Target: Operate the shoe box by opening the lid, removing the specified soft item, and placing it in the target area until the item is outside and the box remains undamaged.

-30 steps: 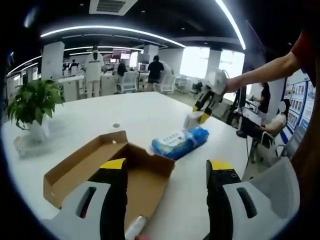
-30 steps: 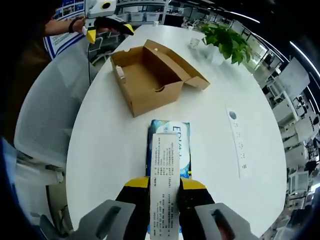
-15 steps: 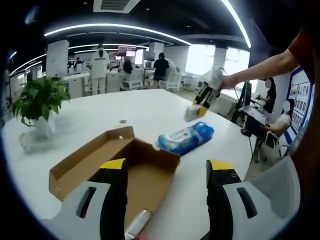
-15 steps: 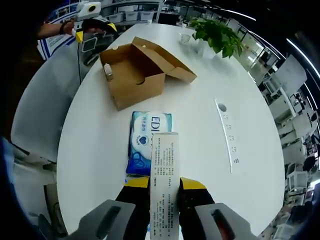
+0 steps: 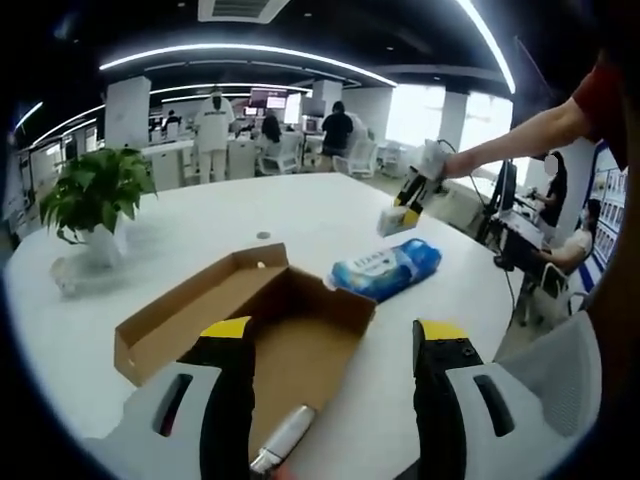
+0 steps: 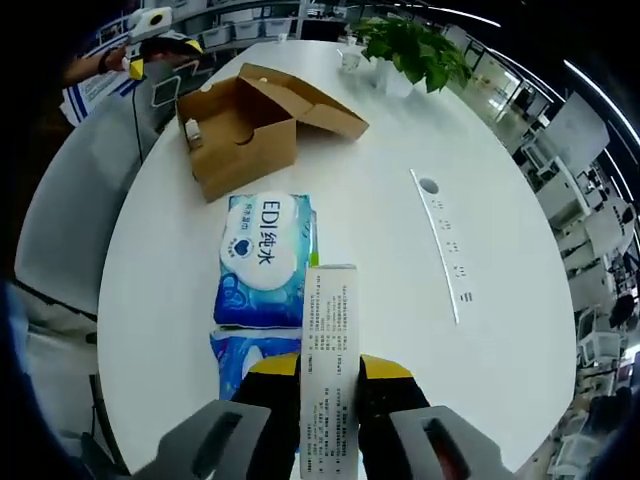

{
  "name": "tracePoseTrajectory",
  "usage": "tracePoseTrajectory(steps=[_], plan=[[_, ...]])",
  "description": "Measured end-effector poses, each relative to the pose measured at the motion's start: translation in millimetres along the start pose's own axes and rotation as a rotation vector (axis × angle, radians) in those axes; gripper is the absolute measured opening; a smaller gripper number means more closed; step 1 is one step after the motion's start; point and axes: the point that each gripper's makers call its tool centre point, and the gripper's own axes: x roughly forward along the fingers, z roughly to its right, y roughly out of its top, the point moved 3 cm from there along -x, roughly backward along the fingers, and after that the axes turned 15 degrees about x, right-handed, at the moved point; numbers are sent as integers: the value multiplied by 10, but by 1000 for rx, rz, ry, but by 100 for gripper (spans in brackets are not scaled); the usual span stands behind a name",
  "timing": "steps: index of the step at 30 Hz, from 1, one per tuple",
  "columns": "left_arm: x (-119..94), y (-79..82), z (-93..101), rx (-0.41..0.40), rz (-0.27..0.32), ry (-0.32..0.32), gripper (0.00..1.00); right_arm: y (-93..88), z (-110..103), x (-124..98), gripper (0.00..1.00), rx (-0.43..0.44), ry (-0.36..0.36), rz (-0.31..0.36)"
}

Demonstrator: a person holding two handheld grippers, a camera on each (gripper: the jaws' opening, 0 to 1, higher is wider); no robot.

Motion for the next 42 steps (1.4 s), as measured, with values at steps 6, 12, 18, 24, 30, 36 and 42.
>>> tracePoseTrajectory(steps=[6, 12, 18, 24, 30, 36, 42], plan=[[-9, -26, 17, -6, -12, 9, 63, -83, 19, 118, 17, 3, 8, -16], [-27, -28, 14, -13, -16, 23, 63, -189, 25, 215, 17, 0, 20, -42], [-57, -48, 3, -15, -27, 34, 63, -233, 0, 302, 17, 8, 30, -50], [-80, -54, -17, -17, -34, 44, 63, -318, -7, 393, 17, 3, 45, -74], [-102, -78, -35, -17, -43, 53, 63, -349, -21, 446, 17, 2, 51, -86], [-119, -104, -39, -20, -50, 57, 63, -372, 16, 523, 17, 1, 55, -95], [-127, -118, -33, -18, -56, 56, 63, -409, -12, 542, 17, -11, 54, -113]])
